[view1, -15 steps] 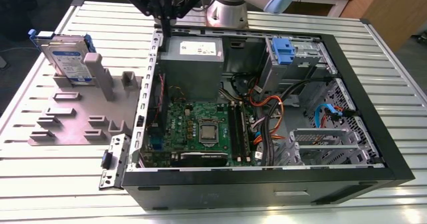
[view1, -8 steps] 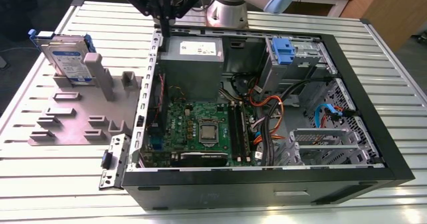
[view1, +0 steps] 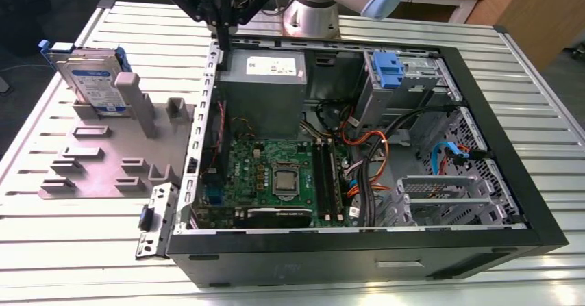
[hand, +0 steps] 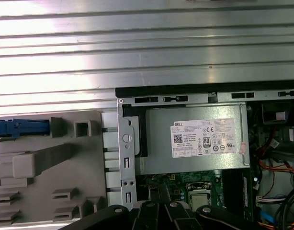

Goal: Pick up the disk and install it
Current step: 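Reach for the disk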

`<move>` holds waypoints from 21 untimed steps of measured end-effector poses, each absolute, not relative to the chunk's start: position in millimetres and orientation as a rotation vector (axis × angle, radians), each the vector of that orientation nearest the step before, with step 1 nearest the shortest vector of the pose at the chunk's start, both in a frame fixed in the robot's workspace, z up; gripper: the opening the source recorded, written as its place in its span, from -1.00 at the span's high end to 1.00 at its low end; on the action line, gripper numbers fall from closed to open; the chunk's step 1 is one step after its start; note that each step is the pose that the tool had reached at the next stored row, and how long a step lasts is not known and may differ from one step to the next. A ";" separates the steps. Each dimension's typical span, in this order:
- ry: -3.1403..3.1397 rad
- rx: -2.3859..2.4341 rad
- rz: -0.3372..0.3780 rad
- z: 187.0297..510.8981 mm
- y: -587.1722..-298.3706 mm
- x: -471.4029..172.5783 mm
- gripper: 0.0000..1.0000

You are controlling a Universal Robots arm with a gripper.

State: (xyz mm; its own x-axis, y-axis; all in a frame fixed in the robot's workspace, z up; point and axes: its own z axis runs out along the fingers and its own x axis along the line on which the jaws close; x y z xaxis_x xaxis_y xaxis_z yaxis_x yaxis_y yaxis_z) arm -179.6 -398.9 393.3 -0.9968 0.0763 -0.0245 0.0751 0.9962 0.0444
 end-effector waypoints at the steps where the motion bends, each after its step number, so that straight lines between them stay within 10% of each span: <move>1: 3.112 0.118 0.068 393.3 -398.9 -179.7 0.79; 21: 3.112 0.118 0.068 393.3 -398.9 -185.5 0.79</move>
